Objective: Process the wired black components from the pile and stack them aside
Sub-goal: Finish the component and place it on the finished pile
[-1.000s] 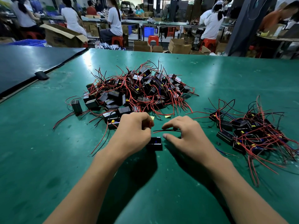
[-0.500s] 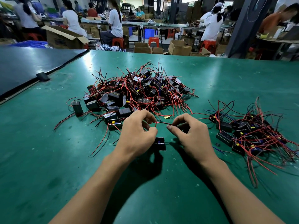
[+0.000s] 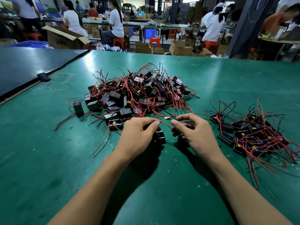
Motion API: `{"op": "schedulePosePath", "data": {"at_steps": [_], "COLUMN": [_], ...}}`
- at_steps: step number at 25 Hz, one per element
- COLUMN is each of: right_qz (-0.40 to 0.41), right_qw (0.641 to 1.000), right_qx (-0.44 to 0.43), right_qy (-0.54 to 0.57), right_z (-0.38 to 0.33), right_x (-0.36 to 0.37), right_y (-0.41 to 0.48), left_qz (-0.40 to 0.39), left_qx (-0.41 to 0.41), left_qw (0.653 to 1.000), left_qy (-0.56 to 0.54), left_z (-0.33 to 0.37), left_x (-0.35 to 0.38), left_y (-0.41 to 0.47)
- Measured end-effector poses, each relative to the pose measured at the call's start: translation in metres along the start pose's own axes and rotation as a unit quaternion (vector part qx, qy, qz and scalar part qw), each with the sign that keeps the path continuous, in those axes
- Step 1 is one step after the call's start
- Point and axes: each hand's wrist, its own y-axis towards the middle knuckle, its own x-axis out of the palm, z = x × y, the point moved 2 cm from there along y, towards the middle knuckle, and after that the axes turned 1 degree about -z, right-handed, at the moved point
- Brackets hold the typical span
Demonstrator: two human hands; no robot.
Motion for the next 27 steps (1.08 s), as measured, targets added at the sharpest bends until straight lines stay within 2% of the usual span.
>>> {"op": "schedulePosePath", "data": {"at_steps": [3, 7, 11, 15, 19, 23, 27], "right_qz": [-0.013, 0.013, 0.059, 0.003, -0.019, -0.03, -0.005], "right_qw": [1.0, 1.0, 0.986, 0.96, 0.942, 0.953, 0.967], "right_qx": [0.006, -0.012, -0.094, -0.205, -0.198, -0.188, -0.154], "right_qy": [0.005, -0.024, -0.121, -0.19, -0.271, -0.234, -0.203], "right_z": [0.0, -0.001, -0.006, -0.014, -0.008, -0.007, -0.005], "right_x": [0.003, 0.006, 0.005, 0.01, 0.013, 0.012, 0.013], "right_y": [-0.001, -0.002, -0.006, -0.01, -0.009, -0.008, -0.006], "left_qz": [-0.011, -0.043, -0.049, -0.063, -0.093, -0.097, -0.099], "left_qx": [-0.053, -0.055, -0.063, -0.058, -0.035, 0.003, 0.024], "left_qw": [0.997, 0.992, 0.995, 0.996, 0.995, 0.995, 0.993], "left_qy": [-0.062, -0.103, -0.067, -0.031, -0.012, 0.023, 0.061], "left_z": [-0.003, 0.0, -0.002, -0.001, 0.002, 0.001, -0.001], "left_x": [0.001, 0.001, -0.003, -0.007, -0.008, -0.008, -0.005], "left_y": [0.002, 0.001, 0.002, 0.002, 0.0, -0.001, -0.001]}}
